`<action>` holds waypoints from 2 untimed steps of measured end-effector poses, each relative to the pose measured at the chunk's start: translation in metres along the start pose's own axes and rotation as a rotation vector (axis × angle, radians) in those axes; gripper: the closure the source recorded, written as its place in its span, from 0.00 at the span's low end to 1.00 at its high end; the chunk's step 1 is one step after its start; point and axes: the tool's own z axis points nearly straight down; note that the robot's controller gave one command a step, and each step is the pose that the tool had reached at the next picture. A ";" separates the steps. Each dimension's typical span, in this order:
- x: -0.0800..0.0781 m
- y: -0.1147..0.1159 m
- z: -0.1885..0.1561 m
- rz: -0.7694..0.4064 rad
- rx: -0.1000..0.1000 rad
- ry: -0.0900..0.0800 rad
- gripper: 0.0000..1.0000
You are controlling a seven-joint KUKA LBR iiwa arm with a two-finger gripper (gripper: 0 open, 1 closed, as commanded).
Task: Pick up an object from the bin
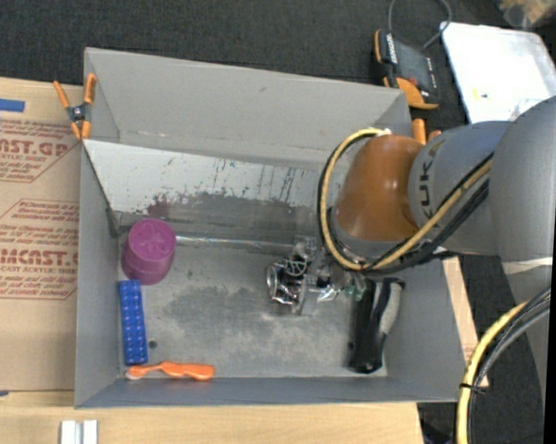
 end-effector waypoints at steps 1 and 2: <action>0.000 0.000 0.000 0.000 0.000 0.000 1.00; -0.008 -0.001 0.000 0.033 -0.001 -0.001 1.00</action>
Offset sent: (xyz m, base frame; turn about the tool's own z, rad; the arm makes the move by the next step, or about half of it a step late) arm 0.0135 -0.0056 0.0003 0.0600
